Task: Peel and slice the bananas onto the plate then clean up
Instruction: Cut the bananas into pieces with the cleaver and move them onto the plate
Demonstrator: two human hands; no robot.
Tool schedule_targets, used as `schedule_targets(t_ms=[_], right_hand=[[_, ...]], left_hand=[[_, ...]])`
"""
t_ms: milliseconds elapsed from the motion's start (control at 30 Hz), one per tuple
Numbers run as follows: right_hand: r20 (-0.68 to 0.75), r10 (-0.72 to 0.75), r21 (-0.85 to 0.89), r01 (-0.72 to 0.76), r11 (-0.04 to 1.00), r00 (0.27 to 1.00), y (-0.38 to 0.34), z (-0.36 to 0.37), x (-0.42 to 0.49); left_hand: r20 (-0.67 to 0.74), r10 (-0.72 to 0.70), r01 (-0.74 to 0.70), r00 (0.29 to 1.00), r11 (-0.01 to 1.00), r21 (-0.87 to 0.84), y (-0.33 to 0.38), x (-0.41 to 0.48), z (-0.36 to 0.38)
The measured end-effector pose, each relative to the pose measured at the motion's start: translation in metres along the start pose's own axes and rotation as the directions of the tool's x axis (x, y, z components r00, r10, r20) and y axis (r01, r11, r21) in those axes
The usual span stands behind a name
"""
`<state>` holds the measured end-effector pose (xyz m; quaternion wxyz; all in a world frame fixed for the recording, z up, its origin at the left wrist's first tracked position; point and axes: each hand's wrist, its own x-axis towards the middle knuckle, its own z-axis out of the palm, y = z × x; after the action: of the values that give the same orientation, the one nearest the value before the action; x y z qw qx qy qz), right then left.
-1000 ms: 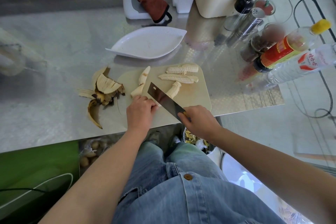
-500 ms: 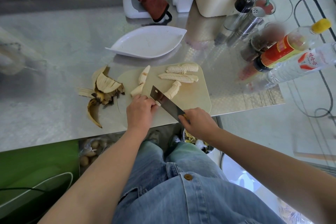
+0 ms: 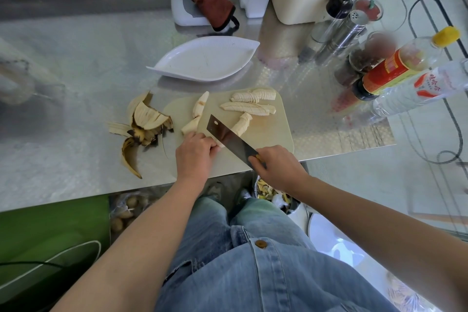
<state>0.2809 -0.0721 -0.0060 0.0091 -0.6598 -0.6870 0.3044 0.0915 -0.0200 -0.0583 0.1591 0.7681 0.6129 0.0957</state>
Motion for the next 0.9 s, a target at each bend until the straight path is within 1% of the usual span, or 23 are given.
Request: schedule_targets(t_ms=[200,367,500,667,900], right_hand=[[0.005,0.012,-0.007,-0.012,1.0,1.0,0.0,0.0031,0.0007],[0.039,0.045,-0.028,-0.044,0.999,0.998,0.0026,0.0099,-0.0006],[0.043,0.03,-0.043,-0.028,0.999,0.999,0.0036,0.0079,0.001],[-0.026,-0.004,0.002,0.004,1.0,1.0,0.0037,0.0037,-0.003],[-0.025,-0.005,-0.003,0.005,1.0,1.0,0.0022,0.004,-0.0017]], left_hand=[[-0.001,0.0,0.0,1.0,1.0,-0.002,0.0004,0.001,0.0007],[-0.001,-0.007,0.007,1.0,1.0,-0.002,0.0001,0.0005,0.0014],[0.003,-0.011,0.011,1.0,1.0,-0.011,0.0003,0.0005,0.0012],[-0.002,-0.001,0.001,1.0,1.0,-0.008,-0.0001,-0.0003,0.0005],[-0.014,-0.005,0.005,1.0,1.0,-0.017,0.0021,-0.0003,-0.0004]])
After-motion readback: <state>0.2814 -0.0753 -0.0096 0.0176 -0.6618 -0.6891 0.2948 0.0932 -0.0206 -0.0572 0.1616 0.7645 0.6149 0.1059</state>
